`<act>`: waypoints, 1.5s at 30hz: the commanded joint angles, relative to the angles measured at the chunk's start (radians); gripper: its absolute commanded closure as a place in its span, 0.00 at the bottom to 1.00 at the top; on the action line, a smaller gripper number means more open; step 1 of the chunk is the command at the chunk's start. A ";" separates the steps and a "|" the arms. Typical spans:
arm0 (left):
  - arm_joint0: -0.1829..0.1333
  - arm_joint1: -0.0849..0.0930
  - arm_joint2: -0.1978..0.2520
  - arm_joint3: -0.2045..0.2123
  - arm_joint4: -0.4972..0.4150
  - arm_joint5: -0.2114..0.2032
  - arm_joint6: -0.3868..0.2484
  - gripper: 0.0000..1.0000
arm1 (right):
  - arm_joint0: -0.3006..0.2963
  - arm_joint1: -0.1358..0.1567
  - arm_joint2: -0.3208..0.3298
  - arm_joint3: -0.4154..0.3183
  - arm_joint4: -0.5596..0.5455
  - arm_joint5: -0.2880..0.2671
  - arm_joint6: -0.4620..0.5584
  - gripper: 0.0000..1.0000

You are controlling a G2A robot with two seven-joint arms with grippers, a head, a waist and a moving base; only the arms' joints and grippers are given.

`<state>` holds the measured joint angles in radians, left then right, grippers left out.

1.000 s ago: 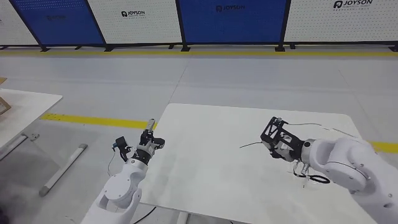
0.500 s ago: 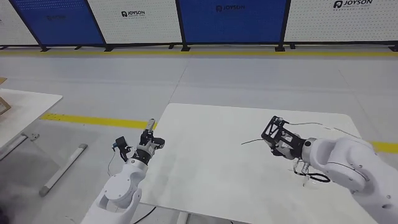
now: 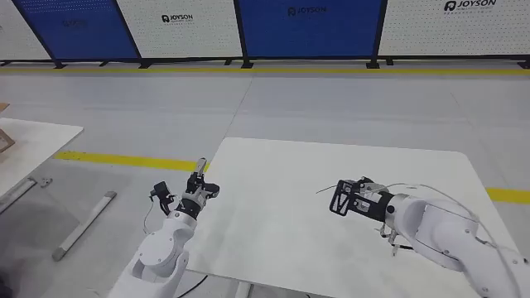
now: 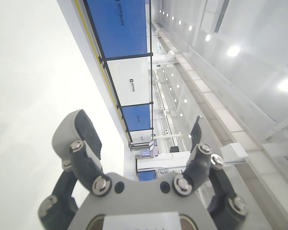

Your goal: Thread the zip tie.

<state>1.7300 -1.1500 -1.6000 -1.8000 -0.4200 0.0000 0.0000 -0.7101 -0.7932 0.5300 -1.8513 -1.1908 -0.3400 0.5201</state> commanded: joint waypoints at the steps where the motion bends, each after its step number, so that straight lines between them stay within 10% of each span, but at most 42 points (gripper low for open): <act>1: 0.000 0.000 0.000 0.000 0.000 0.000 0.000 0.00 | 0.000 0.000 0.000 0.000 0.000 0.000 0.000 1.00; 8: -0.021 -0.002 0.020 -0.015 -0.018 0.061 -0.029 0.00 | 0.000 0.000 0.000 0.000 0.000 0.000 0.000 1.00; 16: -0.028 0.006 0.081 -0.187 -0.027 0.340 -0.195 0.00 | 0.000 0.000 0.000 0.000 0.000 0.000 0.000 1.00; 33: -0.040 0.013 0.096 -0.129 -0.155 0.340 -0.211 0.00 | -0.012 0.003 0.011 -0.044 -0.113 0.000 -0.039 1.00; 45: -0.023 0.125 0.147 -0.082 -0.391 0.340 -0.354 0.00 | 0.059 0.025 -0.150 -0.072 -0.344 0.000 -0.169 1.00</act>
<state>1.7076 -1.0253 -1.4535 -1.8814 -0.8140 0.3400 -0.3549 -0.6483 -0.7675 0.3725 -1.9226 -1.5362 -0.3400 0.3265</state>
